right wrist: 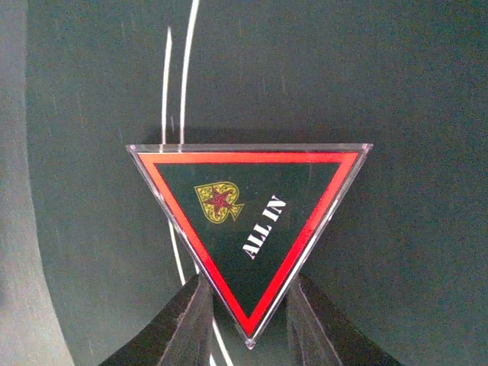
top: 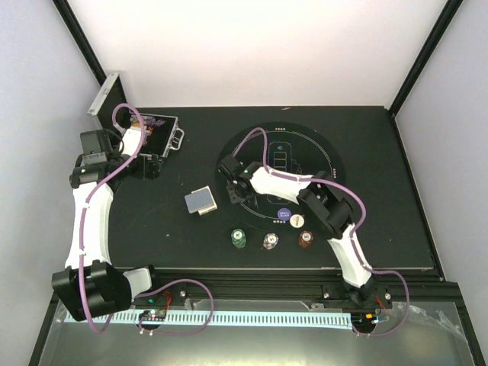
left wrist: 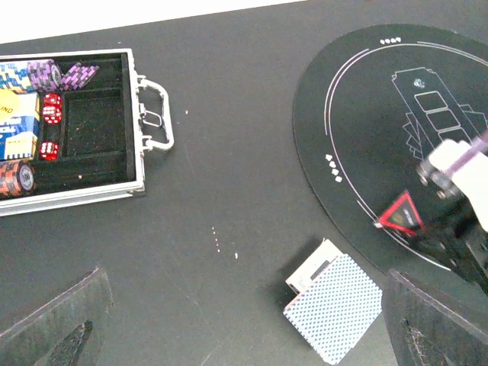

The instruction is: Distribute texas hold em gaming equipment

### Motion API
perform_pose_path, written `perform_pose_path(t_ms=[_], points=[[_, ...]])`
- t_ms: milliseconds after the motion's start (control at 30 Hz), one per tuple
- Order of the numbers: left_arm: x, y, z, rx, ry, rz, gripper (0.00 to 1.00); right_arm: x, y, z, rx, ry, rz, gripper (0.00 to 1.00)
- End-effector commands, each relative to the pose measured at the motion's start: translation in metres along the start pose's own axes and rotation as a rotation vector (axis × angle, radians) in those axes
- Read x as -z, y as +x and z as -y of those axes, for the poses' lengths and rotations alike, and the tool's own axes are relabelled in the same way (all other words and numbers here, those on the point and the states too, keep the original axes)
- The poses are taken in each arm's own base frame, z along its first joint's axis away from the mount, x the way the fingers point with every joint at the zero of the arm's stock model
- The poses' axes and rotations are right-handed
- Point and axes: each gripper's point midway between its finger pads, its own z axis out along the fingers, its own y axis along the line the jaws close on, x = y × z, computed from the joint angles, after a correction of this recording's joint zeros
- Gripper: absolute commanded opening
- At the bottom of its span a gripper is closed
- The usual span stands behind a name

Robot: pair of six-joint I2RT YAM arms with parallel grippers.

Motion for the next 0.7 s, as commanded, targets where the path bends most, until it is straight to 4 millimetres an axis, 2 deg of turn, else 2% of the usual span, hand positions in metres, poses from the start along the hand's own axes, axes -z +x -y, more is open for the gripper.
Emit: perform_pose_path(t_ms=[0,100,267,333,400,533,667], points=[[0.009,0.004,0.0,-0.021,-0.008,-0.043,0.99,-0.012,-0.04,0.003,-0.017,0.0,0.026,0.28],[0.01,0.002,0.002,-0.026,-0.004,-0.042,0.99,-0.019,-0.068,-0.002,-0.018,-0.013,0.054,0.28],[0.018,-0.008,0.0,-0.061,-0.027,-0.023,0.99,-0.024,-0.092,-0.006,-0.014,-0.001,0.059,0.29],[0.018,-0.007,0.0,-0.066,-0.031,-0.024,0.99,-0.016,-0.096,-0.003,-0.02,-0.001,0.065,0.32],[0.016,-0.005,-0.001,-0.06,-0.03,-0.032,0.99,-0.001,-0.097,0.001,-0.022,0.005,0.09,0.4],[0.012,-0.003,-0.004,-0.047,-0.028,-0.046,0.99,0.04,-0.086,0.017,-0.042,0.015,0.135,0.6],[0.01,-0.001,-0.003,-0.048,-0.015,-0.06,0.99,0.066,-0.043,0.04,-0.067,0.025,0.132,0.67]])
